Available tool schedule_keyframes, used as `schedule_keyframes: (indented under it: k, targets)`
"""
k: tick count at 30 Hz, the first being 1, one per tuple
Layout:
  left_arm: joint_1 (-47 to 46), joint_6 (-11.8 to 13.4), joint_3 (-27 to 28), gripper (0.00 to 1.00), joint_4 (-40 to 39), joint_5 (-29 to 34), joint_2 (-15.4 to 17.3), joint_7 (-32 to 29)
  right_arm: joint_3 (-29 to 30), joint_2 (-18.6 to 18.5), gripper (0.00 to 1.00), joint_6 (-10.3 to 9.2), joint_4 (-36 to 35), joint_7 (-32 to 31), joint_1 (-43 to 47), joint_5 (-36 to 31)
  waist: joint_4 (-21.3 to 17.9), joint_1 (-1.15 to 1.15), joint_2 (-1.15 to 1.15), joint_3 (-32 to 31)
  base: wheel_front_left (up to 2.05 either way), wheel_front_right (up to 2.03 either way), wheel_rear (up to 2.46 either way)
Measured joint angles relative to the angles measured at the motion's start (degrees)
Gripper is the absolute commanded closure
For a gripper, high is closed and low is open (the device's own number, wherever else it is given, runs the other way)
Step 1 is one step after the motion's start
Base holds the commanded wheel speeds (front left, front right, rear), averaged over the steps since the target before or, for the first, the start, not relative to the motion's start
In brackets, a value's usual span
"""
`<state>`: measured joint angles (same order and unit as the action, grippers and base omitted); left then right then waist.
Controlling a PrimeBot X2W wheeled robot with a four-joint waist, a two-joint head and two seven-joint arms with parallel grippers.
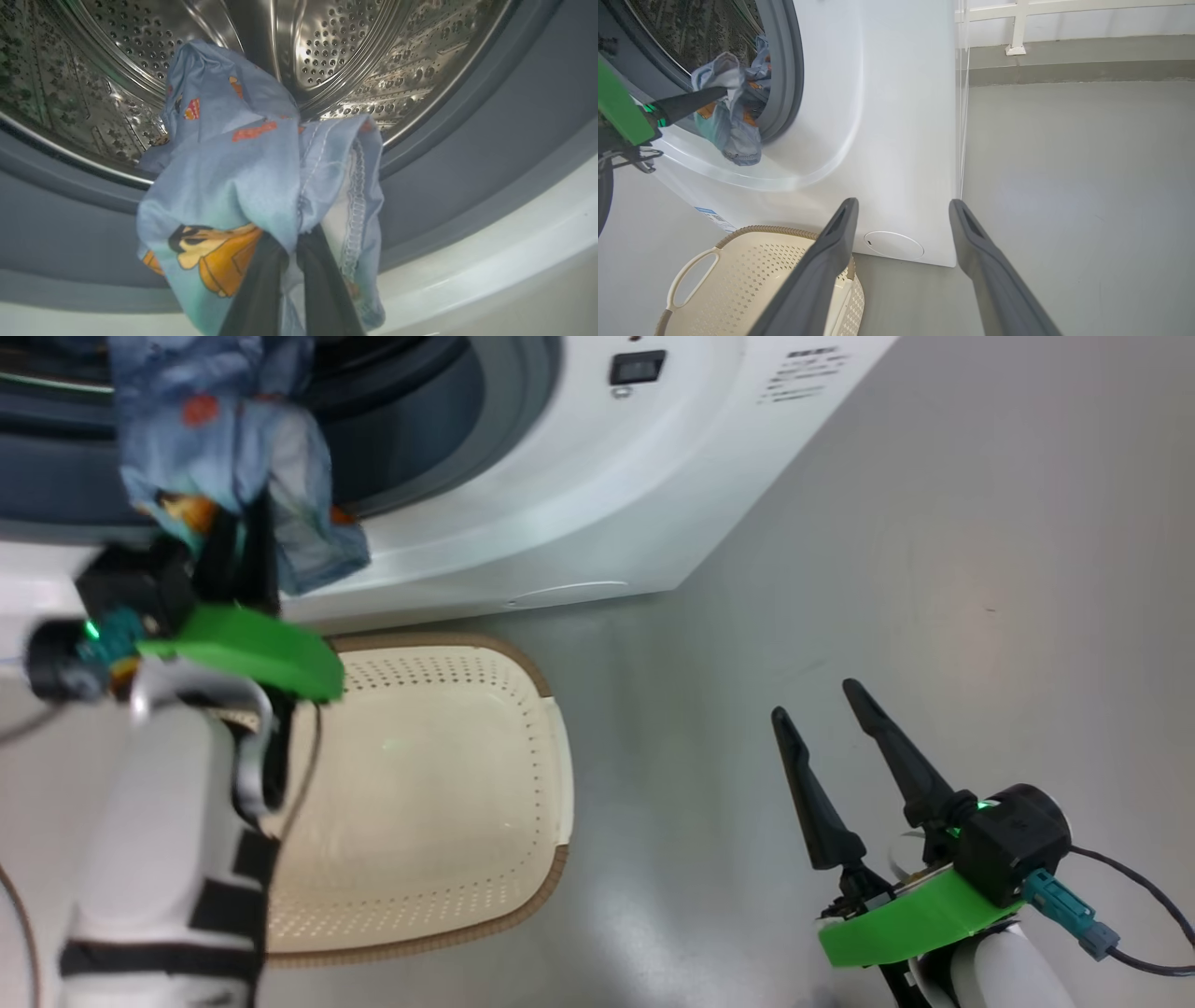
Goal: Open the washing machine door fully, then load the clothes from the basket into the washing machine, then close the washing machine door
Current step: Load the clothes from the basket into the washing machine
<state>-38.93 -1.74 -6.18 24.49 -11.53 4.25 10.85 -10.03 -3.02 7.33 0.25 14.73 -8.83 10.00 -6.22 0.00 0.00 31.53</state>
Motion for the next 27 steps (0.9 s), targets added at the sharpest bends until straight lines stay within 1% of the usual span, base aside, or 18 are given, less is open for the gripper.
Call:
schedule_keyframes:
  k: [4, 8, 18, 19, 22, 23, 24, 27]
  targets:
    - [-5.53, 0.00, 0.15, 1.00, 2.72, 0.82, 2.46, -2.05, -0.88, 0.00, 0.00, 0.00, 0.31, 0.00, 0.01, 0.92, -1.96, 0.00, 0.00, 0.07, 0.00, 0.00, 0.00]
    - [-11.15, -0.01, 0.62, 1.00, 7.53, 1.33, 4.72, -2.87, -2.43, 0.00, 0.00, 0.00, 0.42, 0.00, 0.02, 1.35, -4.31, 0.00, 0.00, 0.30, 0.00, 0.00, 0.00]
    - [-23.78, -0.03, 1.96, 1.00, 23.56, 3.08, 12.01, -1.97, -7.43, 0.04, 0.00, 0.00, 1.03, 0.00, 0.03, 3.28, -10.73, 0.00, 0.00, 1.84, 0.00, 0.00, 0.00]
    - [-23.78, -0.03, 1.96, 1.00, 23.56, 3.08, 12.01, -1.97, -7.43, 0.04, 0.00, 0.00, 1.03, 0.00, 0.03, 3.28, -10.73, 0.00, 0.00, 1.84, 0.00, 0.00, 0.00]
    - [-27.58, -0.04, 2.33, 1.00, 27.30, 3.34, 14.71, -1.11, -8.13, 0.11, 0.00, 0.00, 1.20, 0.00, 0.03, 3.28, -12.54, 0.00, 0.00, 2.64, 0.00, 0.00, 0.00]
    - [-29.94, -0.15, 2.32, 1.00, 29.51, 3.47, 16.06, -0.69, -8.23, 0.11, 0.00, 0.00, 1.23, 0.00, 0.03, 3.30, -13.61, 0.00, 0.00, 3.27, 0.00, 0.00, 0.00]
    - [-31.10, -0.57, 2.26, 1.00, 30.36, 3.78, 16.61, -0.67, -8.32, 0.10, 0.00, 0.00, 1.24, 0.00, 0.03, 3.30, -14.05, 0.00, 0.00, 3.63, 0.00, 0.00, 0.00]
    - [-34.60, -0.75, 2.42, 1.00, 32.86, 3.68, 17.31, -0.36, -8.99, 0.13, 0.00, 0.00, 1.22, 0.00, 0.23, 3.45, -15.17, 0.00, 0.00, 4.75, 0.00, 0.00, 0.00]
